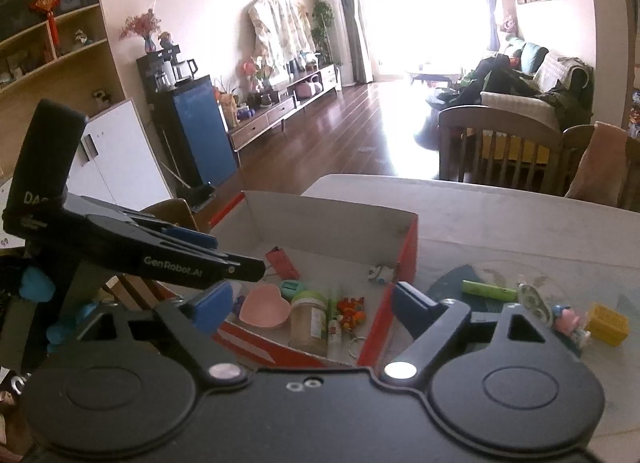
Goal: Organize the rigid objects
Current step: 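Withdraw both open tools from the box toward the remaining items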
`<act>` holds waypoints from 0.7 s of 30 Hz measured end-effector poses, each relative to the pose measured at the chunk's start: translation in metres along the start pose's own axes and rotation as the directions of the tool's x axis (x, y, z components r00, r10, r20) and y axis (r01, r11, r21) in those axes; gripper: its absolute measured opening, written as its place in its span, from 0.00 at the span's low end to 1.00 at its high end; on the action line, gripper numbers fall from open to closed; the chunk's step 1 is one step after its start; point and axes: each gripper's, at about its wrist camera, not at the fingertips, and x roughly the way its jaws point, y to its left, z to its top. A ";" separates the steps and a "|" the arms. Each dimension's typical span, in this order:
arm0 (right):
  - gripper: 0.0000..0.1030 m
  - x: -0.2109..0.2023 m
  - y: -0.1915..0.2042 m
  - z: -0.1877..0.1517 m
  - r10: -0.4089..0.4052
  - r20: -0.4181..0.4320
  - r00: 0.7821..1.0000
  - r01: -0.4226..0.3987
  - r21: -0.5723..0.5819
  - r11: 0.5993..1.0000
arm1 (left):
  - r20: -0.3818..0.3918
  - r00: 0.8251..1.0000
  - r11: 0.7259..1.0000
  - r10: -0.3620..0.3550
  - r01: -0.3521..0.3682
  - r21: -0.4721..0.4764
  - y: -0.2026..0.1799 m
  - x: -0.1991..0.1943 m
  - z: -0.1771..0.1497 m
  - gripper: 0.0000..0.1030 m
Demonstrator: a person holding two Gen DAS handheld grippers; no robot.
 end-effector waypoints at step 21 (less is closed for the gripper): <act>0.96 -0.063 -0.115 -0.041 -0.125 0.015 0.992 0.124 0.052 0.991 | 0.023 0.994 0.994 -0.107 0.106 0.025 -0.112 0.042 0.010 0.88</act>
